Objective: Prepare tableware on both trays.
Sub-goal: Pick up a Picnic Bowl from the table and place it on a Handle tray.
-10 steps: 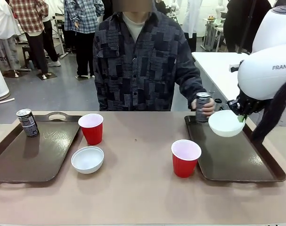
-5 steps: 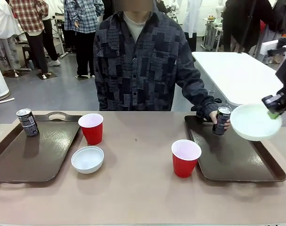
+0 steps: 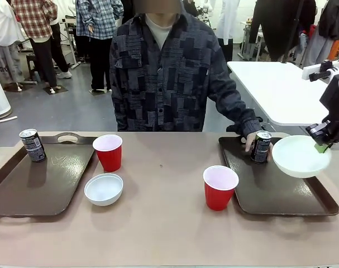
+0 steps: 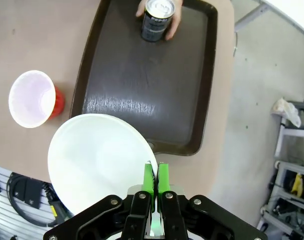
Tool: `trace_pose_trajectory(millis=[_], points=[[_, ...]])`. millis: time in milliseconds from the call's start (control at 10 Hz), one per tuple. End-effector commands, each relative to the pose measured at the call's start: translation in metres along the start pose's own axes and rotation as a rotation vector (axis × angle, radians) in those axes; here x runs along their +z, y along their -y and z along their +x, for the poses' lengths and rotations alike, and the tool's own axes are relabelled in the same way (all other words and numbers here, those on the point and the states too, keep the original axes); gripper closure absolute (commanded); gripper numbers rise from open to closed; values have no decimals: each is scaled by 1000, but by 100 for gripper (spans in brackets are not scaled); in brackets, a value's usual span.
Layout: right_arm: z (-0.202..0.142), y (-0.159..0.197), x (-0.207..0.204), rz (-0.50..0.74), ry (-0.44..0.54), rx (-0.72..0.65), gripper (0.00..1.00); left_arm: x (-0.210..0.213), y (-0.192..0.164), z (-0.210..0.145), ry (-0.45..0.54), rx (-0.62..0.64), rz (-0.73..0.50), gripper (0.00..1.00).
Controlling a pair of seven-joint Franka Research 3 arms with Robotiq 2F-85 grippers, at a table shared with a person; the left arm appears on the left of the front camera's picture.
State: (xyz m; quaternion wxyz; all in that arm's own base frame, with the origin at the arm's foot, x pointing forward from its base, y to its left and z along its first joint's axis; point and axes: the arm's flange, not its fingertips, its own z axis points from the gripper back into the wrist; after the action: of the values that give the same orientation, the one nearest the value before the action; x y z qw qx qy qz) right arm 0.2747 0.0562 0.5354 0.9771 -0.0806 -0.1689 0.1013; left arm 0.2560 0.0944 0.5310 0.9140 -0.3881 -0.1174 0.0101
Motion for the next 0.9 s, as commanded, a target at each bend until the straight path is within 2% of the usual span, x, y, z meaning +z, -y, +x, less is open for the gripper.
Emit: trace_pose_trajectory(millis=[0,200,400,800], points=[[25,1,-19,98,-34,-20,96,0,2,0,5,15,-15,0],[59,1,-57,152,-124,-32,96,0,2,0,5,15,-15,0],[78,5,-106,146,-185,-67,96,0,2,0,5,15,-15,0],[90,18,-171,132,-159,-112,96,0,2,0,5,15,-15,0]])
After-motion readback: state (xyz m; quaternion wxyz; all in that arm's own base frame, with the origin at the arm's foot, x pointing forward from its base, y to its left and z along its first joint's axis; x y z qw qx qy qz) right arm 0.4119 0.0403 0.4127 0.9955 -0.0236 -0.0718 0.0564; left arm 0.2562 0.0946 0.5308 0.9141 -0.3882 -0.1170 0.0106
